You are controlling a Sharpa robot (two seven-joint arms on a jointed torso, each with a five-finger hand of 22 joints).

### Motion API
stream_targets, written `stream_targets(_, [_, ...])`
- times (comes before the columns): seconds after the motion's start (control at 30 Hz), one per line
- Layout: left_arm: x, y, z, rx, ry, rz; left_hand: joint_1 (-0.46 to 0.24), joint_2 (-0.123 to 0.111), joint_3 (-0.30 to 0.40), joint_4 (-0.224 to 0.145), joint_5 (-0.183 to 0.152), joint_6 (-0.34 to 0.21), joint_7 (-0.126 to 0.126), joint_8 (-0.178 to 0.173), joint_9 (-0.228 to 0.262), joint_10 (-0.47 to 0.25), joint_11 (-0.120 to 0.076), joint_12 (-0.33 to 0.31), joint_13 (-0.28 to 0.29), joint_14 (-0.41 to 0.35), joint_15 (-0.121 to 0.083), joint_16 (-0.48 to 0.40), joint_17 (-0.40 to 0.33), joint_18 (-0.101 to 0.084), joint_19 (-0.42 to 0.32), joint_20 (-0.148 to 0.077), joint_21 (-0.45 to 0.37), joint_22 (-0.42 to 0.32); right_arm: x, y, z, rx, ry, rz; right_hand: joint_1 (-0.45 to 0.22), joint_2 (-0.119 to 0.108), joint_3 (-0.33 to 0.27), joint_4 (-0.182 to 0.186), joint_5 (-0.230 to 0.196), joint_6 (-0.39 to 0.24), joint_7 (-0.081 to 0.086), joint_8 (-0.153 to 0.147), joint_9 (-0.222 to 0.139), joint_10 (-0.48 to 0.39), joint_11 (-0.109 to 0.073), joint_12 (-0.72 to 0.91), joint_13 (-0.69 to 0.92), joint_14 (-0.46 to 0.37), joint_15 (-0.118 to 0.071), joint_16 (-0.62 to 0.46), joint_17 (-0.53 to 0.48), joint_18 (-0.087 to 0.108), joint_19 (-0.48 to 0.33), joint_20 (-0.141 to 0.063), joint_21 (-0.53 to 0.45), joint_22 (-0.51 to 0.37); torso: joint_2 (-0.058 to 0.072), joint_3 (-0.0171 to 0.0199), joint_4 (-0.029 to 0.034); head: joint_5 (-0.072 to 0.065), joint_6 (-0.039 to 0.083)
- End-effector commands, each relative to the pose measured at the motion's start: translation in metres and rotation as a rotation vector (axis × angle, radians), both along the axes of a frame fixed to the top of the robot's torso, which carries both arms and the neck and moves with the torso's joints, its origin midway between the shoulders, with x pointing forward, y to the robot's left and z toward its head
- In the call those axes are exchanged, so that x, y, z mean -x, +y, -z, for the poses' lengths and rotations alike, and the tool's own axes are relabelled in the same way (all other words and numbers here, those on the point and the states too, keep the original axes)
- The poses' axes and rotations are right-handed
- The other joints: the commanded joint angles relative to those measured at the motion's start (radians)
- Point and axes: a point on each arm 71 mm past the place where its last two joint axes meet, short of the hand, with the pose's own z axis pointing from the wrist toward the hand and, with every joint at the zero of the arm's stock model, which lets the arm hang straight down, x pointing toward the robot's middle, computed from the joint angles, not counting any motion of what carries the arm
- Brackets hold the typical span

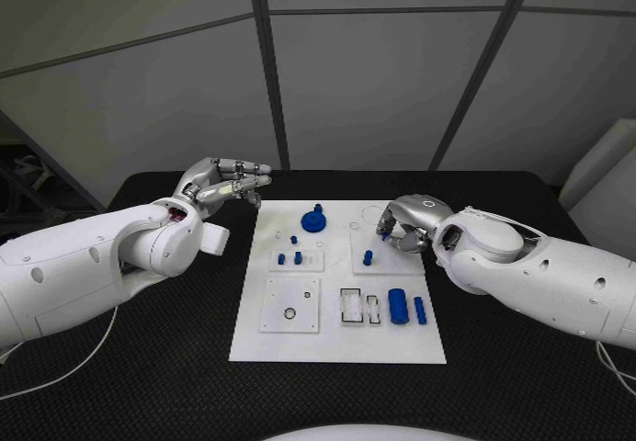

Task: Assemble the parts on the task board

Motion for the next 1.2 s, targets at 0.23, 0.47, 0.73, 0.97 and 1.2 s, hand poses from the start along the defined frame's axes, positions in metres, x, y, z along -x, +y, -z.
stream_targets(0.23, [-0.001, -0.001, -0.001, 0.007, 0.003, 0.01, 0.001, 0.012, -0.003, -0.004, 0.006, -0.002, 0.004, 0.002, -0.002, -0.007, 0.001, 0.003, -0.001, -0.006, 0.001, -0.006, -0.002, -0.009, -0.008, 0.003, -0.005, -0.002, 0.008, 0.0, -0.012, -0.056, -0.068, -0.009, -0.008, -0.001, 0.003, 0.002, -0.006, 0.01, -0.001, 0.006, 0.001, 0.03, -0.021, 0.0, 0.001, 0.045, -0.002, 0.007, 0.002, -0.017, 0.008, -0.001, 0.005, 0.003, -0.001, -0.0007, 0.0004, -0.001, 0.005])
stream_targets(0.47, [-0.001, 0.001, 0.0, 0.005, 0.004, 0.006, 0.001, 0.012, -0.003, -0.004, 0.006, -0.002, 0.004, 0.002, -0.002, -0.007, 0.001, 0.003, -0.001, -0.006, 0.001, -0.006, -0.002, -0.009, -0.008, 0.003, -0.005, -0.002, 0.022, 0.003, -0.02, -0.089, -0.067, -0.034, -0.009, -0.001, 0.003, 0.002, -0.007, 0.01, -0.002, 0.006, 0.002, 0.03, -0.022, 0.0, 0.001, 0.045, -0.002, 0.008, 0.003, -0.018, 0.009, -0.001, 0.006, 0.005, -0.001, -0.0004, -0.001, 0.003, 0.005])
stream_targets(0.73, [-0.001, -0.001, 0.0, 0.006, 0.003, 0.008, 0.003, 0.013, -0.003, -0.005, 0.006, -0.002, 0.005, 0.002, -0.002, -0.008, 0.002, 0.003, -0.002, -0.007, 0.001, -0.008, -0.004, -0.009, -0.008, 0.003, -0.005, -0.002, 0.043, 0.031, -0.041, -0.182, -0.079, -0.119, -0.01, -0.002, 0.003, 0.002, -0.008, 0.01, -0.002, 0.006, 0.002, 0.029, -0.022, -0.001, 0.001, 0.045, -0.002, 0.01, 0.005, -0.018, 0.012, -0.001, 0.008, 0.008, 0.0, -0.0004, 0.0016, 0.007, 0.005])
stream_targets(0.97, [-0.002, -0.004, 0.0, 0.009, 0.004, 0.015, 0.003, 0.013, -0.003, -0.005, 0.006, -0.002, 0.005, 0.002, -0.002, -0.008, 0.002, 0.003, -0.002, -0.007, 0.001, -0.008, -0.004, -0.009, -0.008, 0.003, -0.005, -0.002, 0.051, 0.06, -0.045, -0.237, -0.049, -0.183, -0.011, -0.001, 0.003, 0.002, -0.007, 0.009, -0.001, 0.005, 0.002, 0.028, -0.022, -0.002, 0.001, 0.045, -0.002, 0.01, 0.005, -0.019, 0.012, -0.001, 0.009, 0.009, 0.001, -0.0021, 0.0012, 0.025, 0.0])
stream_targets(1.2, [-0.001, -0.008, 0.0, 0.013, 0.003, 0.024, 0.004, 0.014, -0.003, -0.006, 0.006, -0.002, 0.006, 0.002, -0.002, -0.009, 0.002, 0.004, -0.002, -0.007, 0.002, -0.009, -0.004, -0.009, -0.009, 0.003, -0.006, -0.002, 0.054, 0.09, -0.041, -0.269, -0.003, -0.236, -0.012, 0.0, 0.004, 0.002, -0.006, 0.008, -0.001, 0.004, 0.001, 0.026, -0.021, -0.003, 0.002, 0.045, -0.002, 0.01, 0.004, -0.019, 0.012, -0.001, 0.009, 0.009, 0.002, -0.0014, 0.0018, 0.04, -0.005])
